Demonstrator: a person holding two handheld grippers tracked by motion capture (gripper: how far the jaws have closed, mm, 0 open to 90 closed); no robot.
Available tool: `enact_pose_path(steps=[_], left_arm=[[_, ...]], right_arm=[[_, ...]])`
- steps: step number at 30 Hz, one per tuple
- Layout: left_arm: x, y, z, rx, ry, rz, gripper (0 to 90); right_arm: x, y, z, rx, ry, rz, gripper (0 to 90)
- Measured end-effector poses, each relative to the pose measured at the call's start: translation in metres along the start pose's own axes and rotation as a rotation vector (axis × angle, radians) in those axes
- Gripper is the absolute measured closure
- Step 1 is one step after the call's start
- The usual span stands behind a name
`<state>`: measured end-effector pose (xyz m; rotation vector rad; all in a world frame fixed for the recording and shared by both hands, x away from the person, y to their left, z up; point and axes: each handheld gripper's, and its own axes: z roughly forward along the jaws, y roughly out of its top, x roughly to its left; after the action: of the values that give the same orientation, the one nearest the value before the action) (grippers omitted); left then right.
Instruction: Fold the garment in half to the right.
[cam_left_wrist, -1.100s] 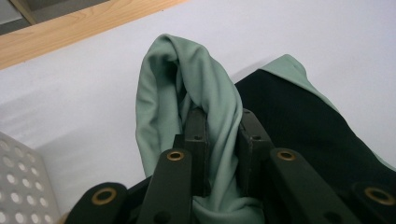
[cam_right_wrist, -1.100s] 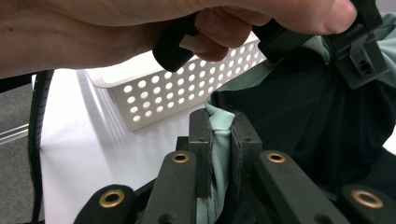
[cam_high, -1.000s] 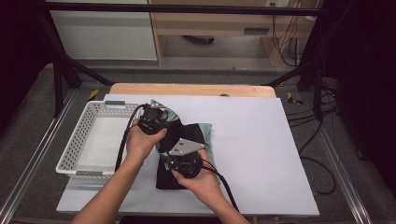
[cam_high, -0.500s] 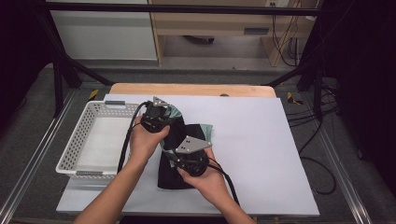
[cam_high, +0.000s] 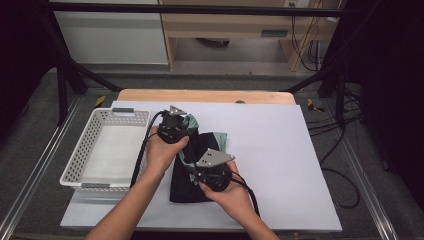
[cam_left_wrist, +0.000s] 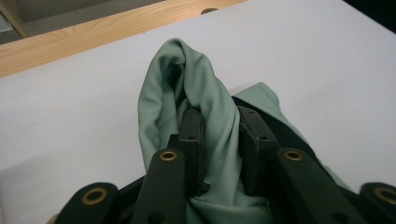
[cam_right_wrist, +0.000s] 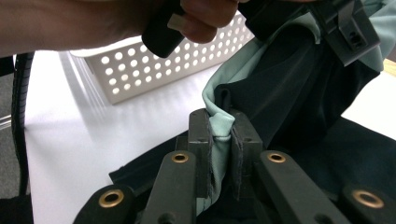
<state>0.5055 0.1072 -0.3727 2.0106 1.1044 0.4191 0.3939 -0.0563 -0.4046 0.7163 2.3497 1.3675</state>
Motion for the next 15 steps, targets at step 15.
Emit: enact_pose_path(steps=[15], left_arm=[[-0.006,-0.002,0.003,-0.022,-0.017,-0.011,71.5]], right_arm=[[-0.001,-0.012,-0.01,0.005,-0.013,0.011,82.1]])
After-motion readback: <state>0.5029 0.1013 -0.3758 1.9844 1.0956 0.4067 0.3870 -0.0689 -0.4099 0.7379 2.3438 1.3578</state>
